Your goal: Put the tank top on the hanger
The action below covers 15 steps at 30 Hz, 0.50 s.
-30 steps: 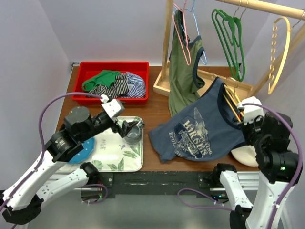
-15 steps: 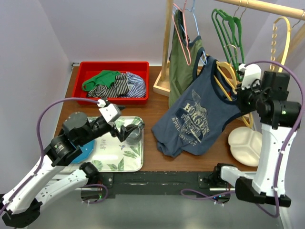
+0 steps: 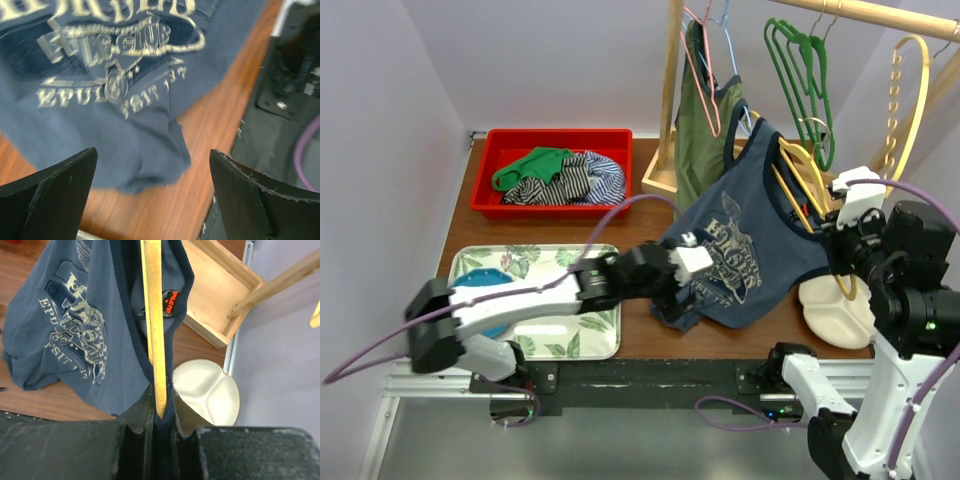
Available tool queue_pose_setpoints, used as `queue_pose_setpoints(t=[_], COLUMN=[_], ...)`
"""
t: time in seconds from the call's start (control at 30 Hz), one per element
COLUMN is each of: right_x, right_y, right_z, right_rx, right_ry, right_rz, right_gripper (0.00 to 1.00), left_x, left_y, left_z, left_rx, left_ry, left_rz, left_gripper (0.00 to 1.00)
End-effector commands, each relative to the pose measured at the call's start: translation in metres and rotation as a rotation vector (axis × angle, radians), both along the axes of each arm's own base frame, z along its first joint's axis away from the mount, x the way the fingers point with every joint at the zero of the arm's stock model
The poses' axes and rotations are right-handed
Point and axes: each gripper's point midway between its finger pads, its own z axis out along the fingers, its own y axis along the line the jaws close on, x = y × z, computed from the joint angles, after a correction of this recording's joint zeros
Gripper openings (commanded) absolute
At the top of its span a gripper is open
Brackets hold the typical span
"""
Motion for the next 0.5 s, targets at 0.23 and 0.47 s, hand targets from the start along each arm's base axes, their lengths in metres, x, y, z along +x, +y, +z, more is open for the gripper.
queue_pose_setpoints(t=[0.23, 0.47], right_x=[0.016, 0.018], right_y=[-0.004, -0.004], right_z=[-0.008, -0.012], right_rx=[0.009, 0.013], right_ry=[0.016, 0.022], right_rz=[-0.022, -0.026], right_gripper=[0.00, 0.00], left_x=[0.026, 0.020], left_y=[-0.008, -0.026], left_z=[-0.110, -0.113], left_rx=[0.448, 0.434], left_ry=[-0.107, -0.064], left_rz=[0.258, 0.206], left_gripper=[0.83, 0.00])
